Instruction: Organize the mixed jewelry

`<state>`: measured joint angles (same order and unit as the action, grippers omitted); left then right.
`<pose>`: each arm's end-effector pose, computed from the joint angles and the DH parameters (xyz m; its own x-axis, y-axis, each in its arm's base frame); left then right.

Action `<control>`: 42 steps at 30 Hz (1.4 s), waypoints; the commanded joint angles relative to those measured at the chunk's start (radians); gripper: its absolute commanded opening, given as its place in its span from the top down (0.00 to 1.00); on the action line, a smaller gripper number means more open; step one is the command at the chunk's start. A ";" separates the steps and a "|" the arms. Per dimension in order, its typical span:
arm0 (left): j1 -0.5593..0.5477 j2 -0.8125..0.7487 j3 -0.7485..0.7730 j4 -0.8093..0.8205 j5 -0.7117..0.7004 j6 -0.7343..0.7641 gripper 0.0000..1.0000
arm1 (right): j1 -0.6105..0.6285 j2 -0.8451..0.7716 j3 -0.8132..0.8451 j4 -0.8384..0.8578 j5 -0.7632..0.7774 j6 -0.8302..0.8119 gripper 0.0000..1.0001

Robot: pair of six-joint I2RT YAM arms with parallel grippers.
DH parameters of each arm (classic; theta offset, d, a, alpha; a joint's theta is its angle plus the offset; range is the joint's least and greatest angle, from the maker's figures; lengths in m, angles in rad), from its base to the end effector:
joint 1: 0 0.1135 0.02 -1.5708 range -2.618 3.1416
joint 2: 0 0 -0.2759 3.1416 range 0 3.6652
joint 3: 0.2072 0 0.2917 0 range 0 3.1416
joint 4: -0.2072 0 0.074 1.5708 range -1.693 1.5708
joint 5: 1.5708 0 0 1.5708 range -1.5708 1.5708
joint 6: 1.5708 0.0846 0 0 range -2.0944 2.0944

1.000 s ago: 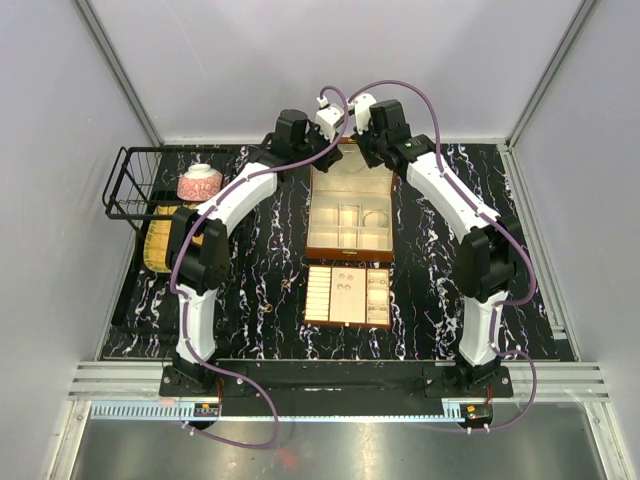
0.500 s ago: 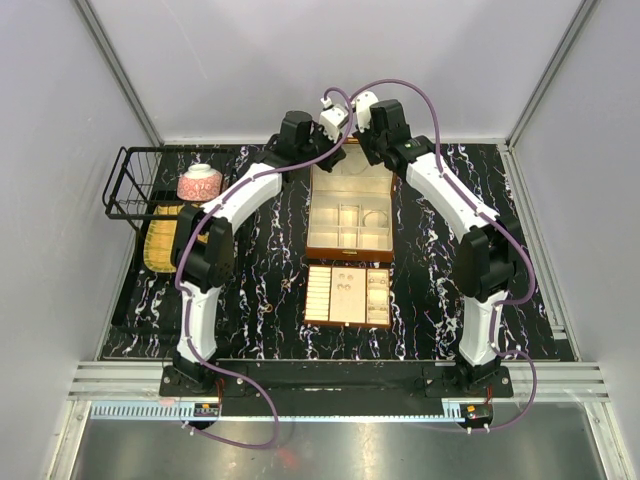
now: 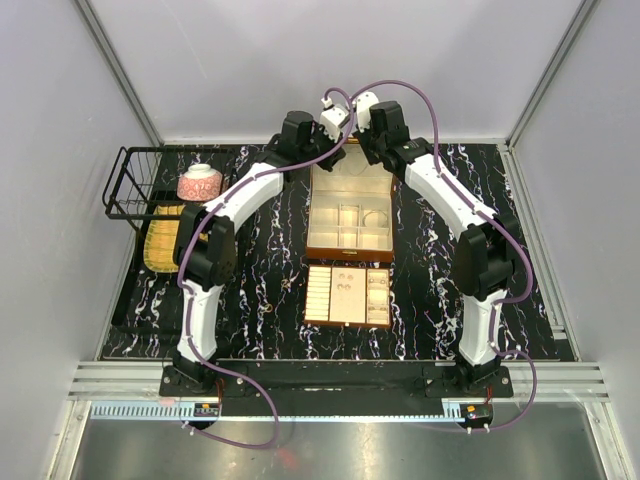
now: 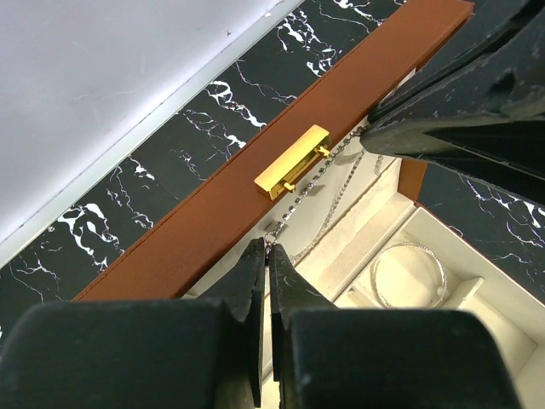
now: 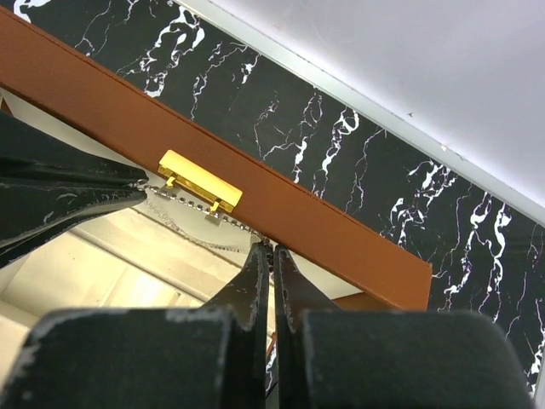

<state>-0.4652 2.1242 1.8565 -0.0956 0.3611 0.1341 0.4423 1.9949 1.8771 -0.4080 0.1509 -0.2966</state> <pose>0.5222 -0.2956 0.2762 -0.2192 0.2500 -0.9431 0.7509 0.6604 0.0005 0.5119 0.2284 0.3119 -0.3445 -0.4828 -0.8051 -0.4249 0.8449 -0.3249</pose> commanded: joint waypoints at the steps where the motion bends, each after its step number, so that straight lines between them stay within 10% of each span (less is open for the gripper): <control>1: 0.005 0.013 0.067 0.037 -0.068 0.022 1.00 | 0.004 0.012 -0.016 -0.002 0.056 -0.067 1.00; 42: 0.005 0.059 0.092 0.046 -0.086 0.056 1.00 | 0.007 0.035 -0.061 0.025 0.073 -0.072 0.87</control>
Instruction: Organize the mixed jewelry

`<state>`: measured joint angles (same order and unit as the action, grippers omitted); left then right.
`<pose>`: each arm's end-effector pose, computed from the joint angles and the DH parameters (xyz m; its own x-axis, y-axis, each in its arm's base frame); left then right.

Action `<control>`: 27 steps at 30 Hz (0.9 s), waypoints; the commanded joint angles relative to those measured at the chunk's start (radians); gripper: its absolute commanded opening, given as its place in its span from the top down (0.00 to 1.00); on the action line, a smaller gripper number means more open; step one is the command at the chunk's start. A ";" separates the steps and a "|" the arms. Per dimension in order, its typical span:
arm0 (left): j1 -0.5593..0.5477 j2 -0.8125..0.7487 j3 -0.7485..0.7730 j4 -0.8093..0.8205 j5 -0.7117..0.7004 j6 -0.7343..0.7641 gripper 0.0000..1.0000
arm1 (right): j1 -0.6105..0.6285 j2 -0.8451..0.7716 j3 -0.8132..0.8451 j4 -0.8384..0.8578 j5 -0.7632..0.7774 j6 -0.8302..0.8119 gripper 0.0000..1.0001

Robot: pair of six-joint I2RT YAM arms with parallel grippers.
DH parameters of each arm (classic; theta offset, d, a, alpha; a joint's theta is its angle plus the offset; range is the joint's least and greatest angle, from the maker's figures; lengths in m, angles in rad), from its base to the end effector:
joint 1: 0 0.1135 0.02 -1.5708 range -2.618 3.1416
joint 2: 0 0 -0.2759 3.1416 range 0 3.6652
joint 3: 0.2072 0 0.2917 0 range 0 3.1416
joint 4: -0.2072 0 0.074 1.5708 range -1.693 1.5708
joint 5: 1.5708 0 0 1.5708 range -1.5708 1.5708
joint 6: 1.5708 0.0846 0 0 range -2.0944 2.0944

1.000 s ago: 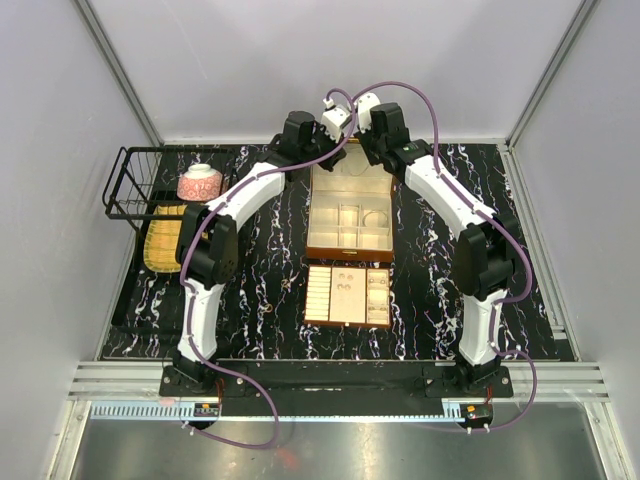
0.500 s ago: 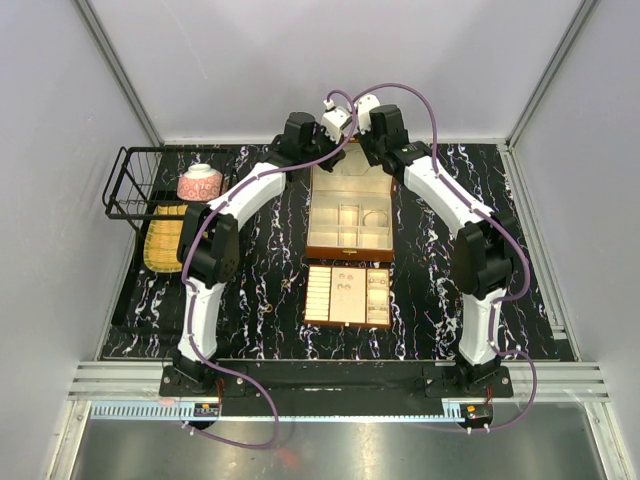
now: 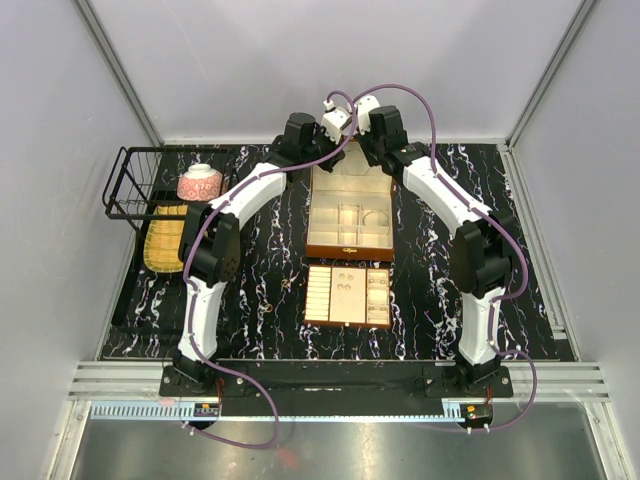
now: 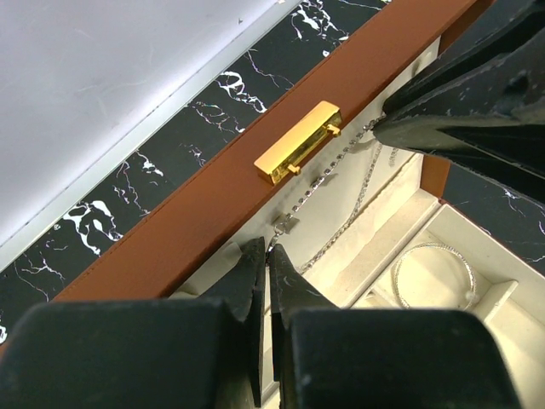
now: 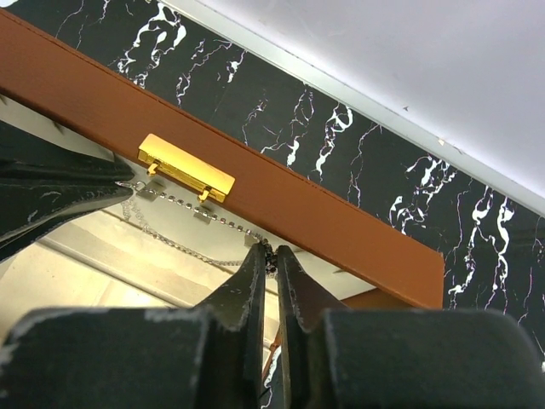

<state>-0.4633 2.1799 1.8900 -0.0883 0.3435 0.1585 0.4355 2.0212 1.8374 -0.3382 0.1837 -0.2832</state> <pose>0.5342 -0.2987 0.2589 -0.2156 0.2738 -0.9373 0.7441 0.6676 0.0239 0.5215 0.2256 0.2903 -0.3583 -0.4697 -0.8068 -0.3867 0.8613 -0.3297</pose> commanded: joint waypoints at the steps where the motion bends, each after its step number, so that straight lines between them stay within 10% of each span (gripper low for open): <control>1: 0.003 0.001 0.058 0.039 -0.069 0.032 1.00 | 0.014 0.008 -0.021 -0.044 0.042 -0.083 0.86; 15: 0.003 -0.008 0.054 0.038 -0.063 0.032 0.99 | 0.020 -0.022 -0.046 -0.039 0.040 -0.074 0.80; 27: 0.003 -0.061 0.021 0.035 -0.049 0.023 0.67 | 0.031 -0.093 -0.105 -0.047 0.034 -0.051 0.79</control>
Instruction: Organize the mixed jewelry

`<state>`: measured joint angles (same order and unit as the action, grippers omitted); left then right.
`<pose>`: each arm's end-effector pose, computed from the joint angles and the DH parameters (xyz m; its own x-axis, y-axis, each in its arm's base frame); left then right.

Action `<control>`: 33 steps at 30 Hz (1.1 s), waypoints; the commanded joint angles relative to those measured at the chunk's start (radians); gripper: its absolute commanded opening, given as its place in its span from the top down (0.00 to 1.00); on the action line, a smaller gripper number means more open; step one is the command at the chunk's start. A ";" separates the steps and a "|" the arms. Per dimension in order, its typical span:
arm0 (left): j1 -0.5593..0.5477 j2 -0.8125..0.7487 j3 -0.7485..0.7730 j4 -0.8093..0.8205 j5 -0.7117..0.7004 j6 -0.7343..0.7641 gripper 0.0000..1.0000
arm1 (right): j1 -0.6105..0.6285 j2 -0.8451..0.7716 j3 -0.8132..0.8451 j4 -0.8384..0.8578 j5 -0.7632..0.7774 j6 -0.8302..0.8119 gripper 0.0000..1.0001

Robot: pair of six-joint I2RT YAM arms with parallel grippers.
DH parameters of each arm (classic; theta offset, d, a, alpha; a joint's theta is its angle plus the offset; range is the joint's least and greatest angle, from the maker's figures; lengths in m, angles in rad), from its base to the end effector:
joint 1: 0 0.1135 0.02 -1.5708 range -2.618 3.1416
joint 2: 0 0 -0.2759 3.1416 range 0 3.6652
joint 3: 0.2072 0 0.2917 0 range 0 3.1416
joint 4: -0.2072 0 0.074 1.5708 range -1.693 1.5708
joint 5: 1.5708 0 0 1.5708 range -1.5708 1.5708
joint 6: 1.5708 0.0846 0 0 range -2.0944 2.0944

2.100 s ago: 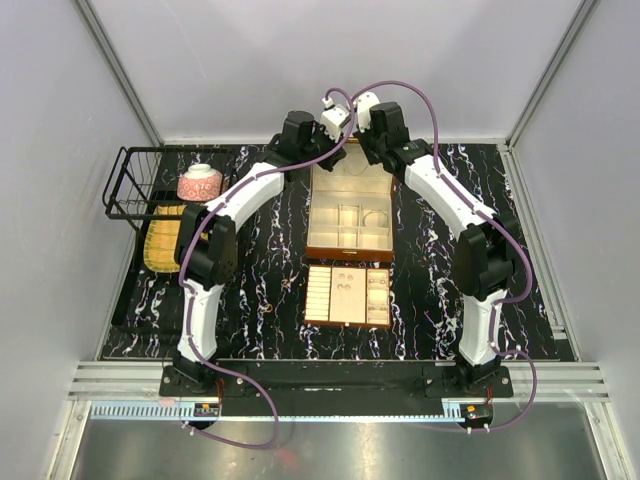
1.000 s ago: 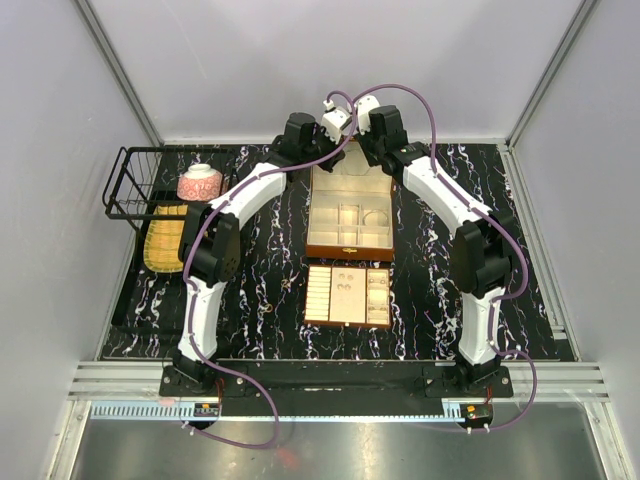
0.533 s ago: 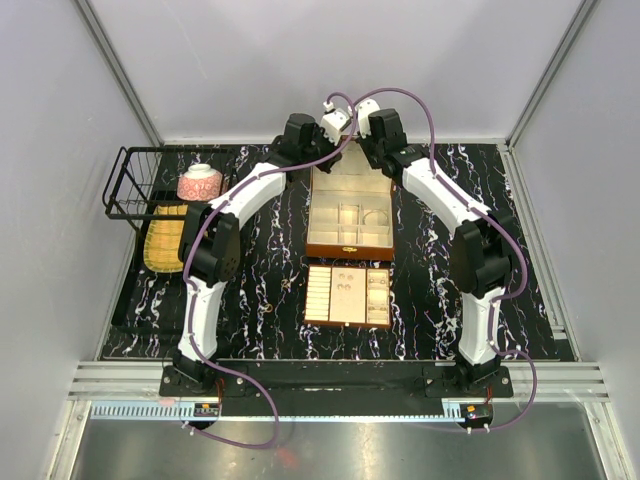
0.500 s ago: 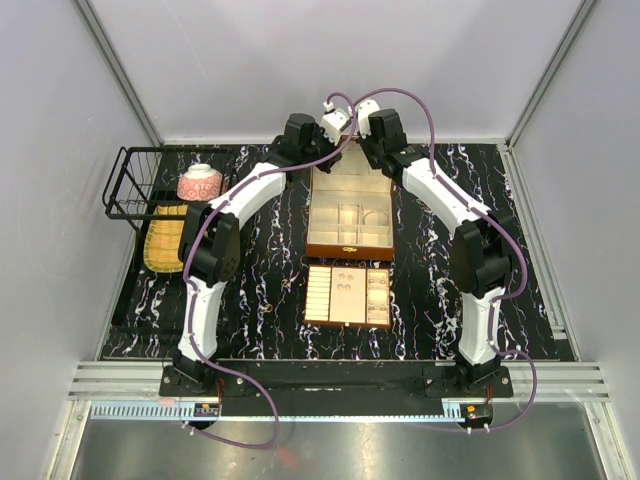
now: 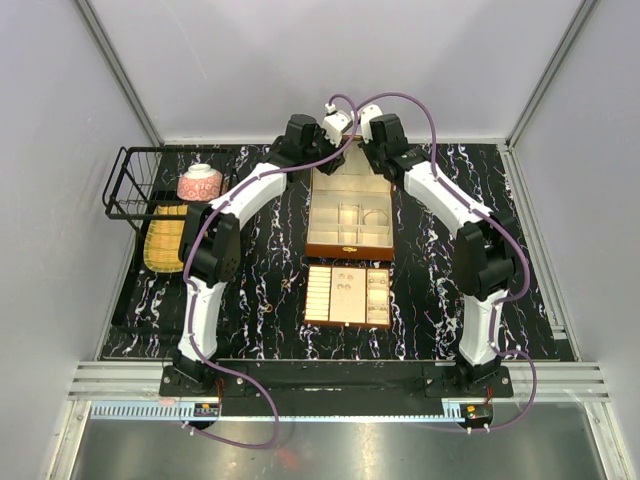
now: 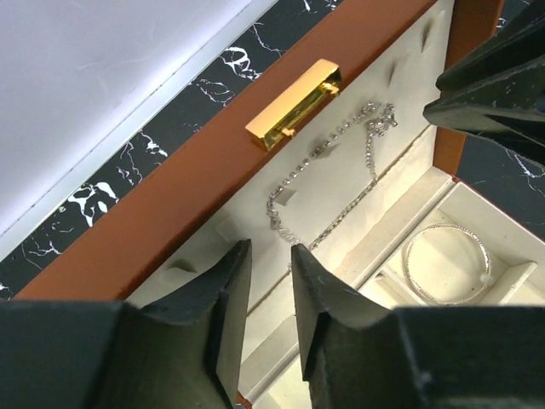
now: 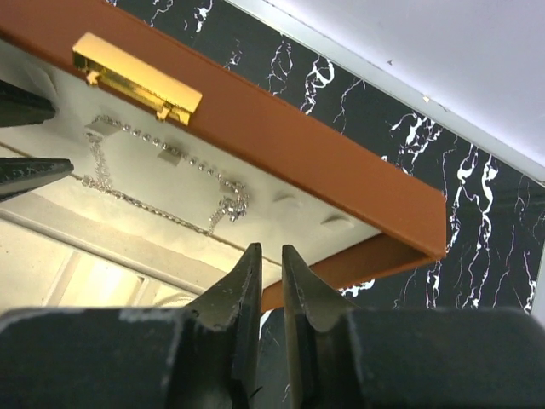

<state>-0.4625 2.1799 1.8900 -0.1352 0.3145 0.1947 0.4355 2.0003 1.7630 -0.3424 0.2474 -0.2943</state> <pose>0.5336 -0.2953 0.2520 -0.2312 0.3209 -0.9185 0.7351 0.6760 0.0511 0.5137 0.2162 0.2701 -0.4105 -0.5012 -0.7617 -0.3577 0.8569 -0.3711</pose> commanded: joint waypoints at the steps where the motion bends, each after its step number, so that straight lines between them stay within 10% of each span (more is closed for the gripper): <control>1: 0.002 -0.068 0.014 0.082 -0.022 -0.014 0.64 | 0.032 -0.078 -0.036 -0.044 -0.030 -0.037 0.79; 33: 0.002 -0.535 -0.478 0.059 0.005 0.005 0.39 | 0.039 -0.402 -0.322 -0.041 -0.003 -0.038 0.64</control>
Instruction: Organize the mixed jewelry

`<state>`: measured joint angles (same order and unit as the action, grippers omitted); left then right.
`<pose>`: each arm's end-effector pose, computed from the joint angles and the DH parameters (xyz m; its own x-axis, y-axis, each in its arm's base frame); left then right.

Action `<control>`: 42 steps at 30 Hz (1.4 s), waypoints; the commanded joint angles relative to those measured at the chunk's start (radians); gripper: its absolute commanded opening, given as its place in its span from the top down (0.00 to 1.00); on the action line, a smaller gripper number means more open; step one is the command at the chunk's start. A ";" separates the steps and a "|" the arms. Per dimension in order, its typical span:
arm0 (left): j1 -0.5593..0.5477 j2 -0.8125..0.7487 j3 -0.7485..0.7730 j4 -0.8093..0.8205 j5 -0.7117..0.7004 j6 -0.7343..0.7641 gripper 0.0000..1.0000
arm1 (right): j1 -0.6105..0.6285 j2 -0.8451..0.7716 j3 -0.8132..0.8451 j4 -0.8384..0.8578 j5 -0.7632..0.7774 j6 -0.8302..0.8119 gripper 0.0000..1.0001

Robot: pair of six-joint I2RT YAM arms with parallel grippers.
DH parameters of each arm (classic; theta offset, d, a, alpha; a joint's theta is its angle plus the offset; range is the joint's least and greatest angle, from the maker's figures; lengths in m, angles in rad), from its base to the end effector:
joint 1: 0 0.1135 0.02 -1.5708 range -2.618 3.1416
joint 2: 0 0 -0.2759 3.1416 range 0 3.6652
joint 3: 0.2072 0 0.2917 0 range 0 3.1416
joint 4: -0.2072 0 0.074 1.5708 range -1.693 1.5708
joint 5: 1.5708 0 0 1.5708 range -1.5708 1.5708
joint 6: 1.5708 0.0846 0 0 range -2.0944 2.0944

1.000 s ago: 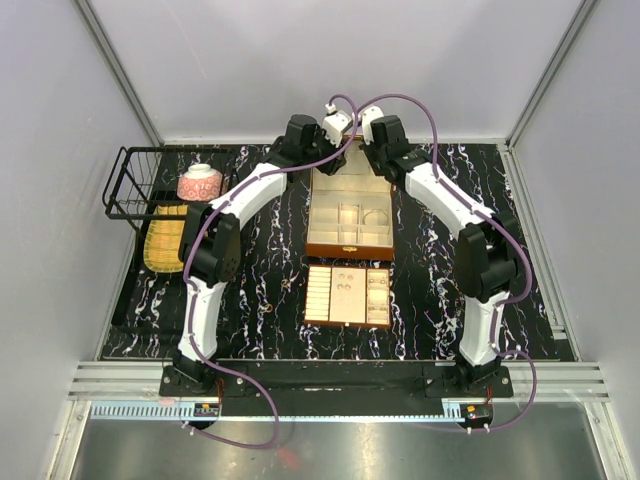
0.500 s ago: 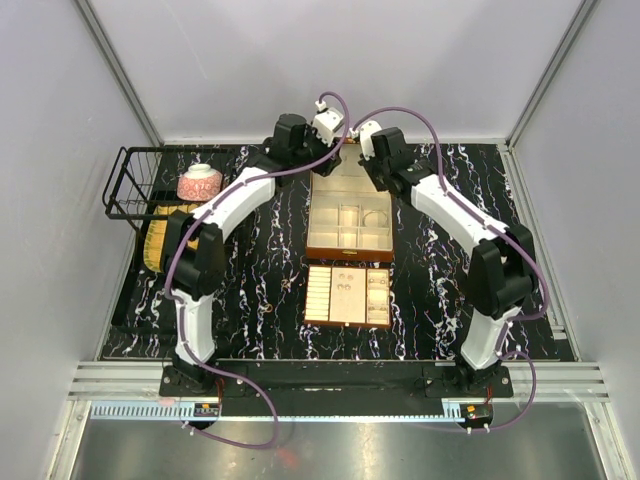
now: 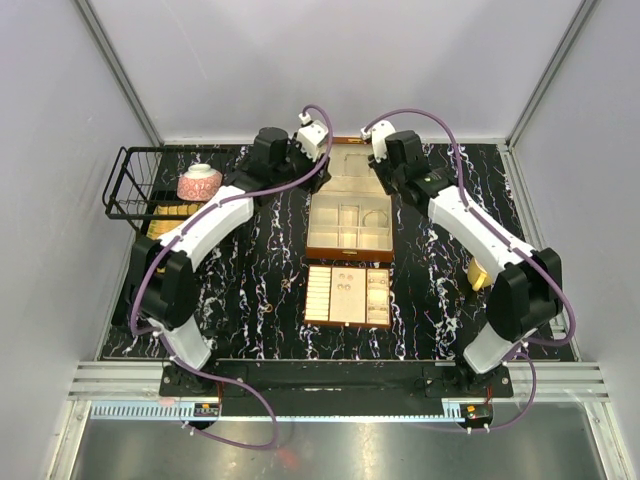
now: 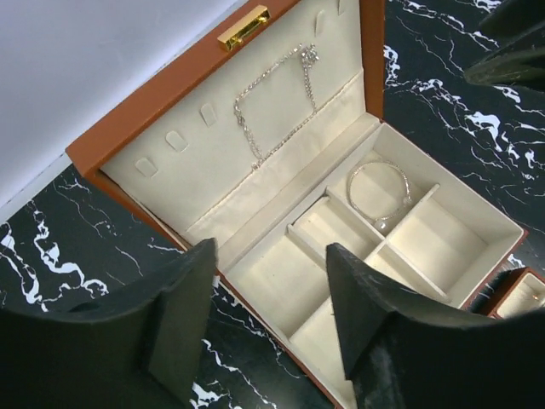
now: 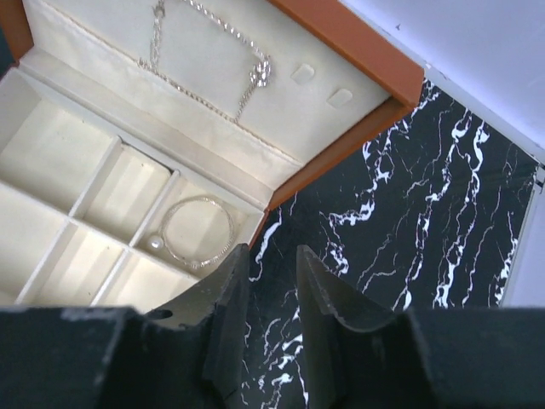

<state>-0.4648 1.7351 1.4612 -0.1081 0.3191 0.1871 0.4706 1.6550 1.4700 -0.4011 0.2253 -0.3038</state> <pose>0.4345 -0.2476 0.3087 -0.1998 0.2978 -0.9335 0.7359 0.6747 0.0577 0.4232 0.1941 0.3084 -0.3878 -0.5244 -0.7580 -0.4109 0.8345 -0.3671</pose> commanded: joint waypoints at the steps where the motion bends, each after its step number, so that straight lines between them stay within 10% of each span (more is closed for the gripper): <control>1: 0.005 -0.104 -0.065 0.028 -0.006 0.015 0.37 | 0.003 -0.067 -0.048 0.018 0.014 -0.034 0.64; 16: 0.043 -0.318 -0.272 -0.060 -0.097 0.106 0.17 | 0.002 -0.196 -0.244 0.013 -0.029 -0.044 0.47; 42: 0.084 -0.494 -0.573 -0.473 0.143 0.462 0.23 | 0.002 -0.307 -0.342 -0.085 -0.218 -0.023 0.46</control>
<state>-0.3637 1.2770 0.9142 -0.5587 0.4053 0.5804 0.4702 1.3872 1.1328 -0.4694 0.0204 -0.3355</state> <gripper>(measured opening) 0.776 0.535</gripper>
